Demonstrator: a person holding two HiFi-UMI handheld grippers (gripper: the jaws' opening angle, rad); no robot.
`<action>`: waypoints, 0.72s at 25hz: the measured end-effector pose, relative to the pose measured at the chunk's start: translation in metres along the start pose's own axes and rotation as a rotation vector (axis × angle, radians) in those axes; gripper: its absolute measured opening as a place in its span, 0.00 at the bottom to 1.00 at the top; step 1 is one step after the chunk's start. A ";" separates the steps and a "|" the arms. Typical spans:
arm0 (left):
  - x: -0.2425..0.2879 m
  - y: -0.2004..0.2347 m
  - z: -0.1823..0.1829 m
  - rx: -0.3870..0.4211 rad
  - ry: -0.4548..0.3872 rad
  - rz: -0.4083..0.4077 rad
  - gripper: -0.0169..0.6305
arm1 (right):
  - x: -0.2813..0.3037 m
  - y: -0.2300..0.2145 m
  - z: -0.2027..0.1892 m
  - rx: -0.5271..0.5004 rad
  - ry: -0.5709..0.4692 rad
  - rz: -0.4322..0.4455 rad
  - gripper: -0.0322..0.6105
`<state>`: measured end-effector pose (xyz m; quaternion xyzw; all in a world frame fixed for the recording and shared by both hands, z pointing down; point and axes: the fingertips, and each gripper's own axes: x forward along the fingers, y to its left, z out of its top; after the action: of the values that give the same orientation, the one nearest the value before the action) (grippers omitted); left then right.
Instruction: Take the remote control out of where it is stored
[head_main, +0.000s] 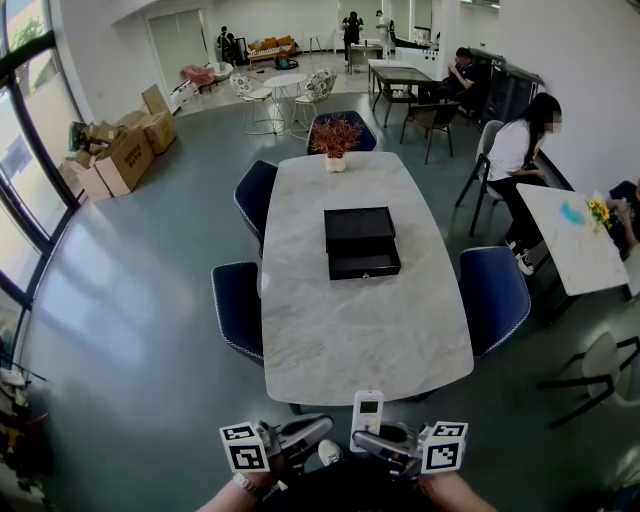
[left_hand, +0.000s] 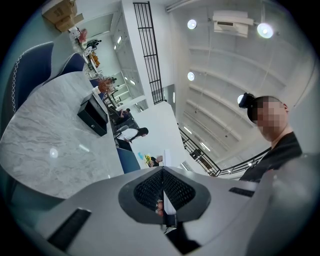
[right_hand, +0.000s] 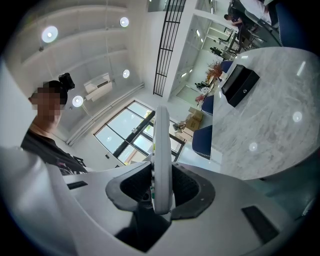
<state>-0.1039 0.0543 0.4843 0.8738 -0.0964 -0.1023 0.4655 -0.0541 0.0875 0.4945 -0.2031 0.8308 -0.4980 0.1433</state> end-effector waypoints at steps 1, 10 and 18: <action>-0.001 0.000 0.000 -0.001 -0.001 0.000 0.04 | 0.001 0.000 -0.001 0.001 0.000 0.000 0.24; -0.001 -0.001 0.000 0.003 -0.005 0.004 0.04 | 0.000 -0.001 0.000 0.011 -0.004 0.000 0.24; -0.005 -0.003 0.001 0.004 -0.001 0.007 0.03 | 0.002 0.002 -0.001 0.012 -0.006 -0.001 0.24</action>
<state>-0.1090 0.0567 0.4824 0.8743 -0.0997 -0.1010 0.4642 -0.0565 0.0880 0.4932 -0.2041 0.8273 -0.5023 0.1469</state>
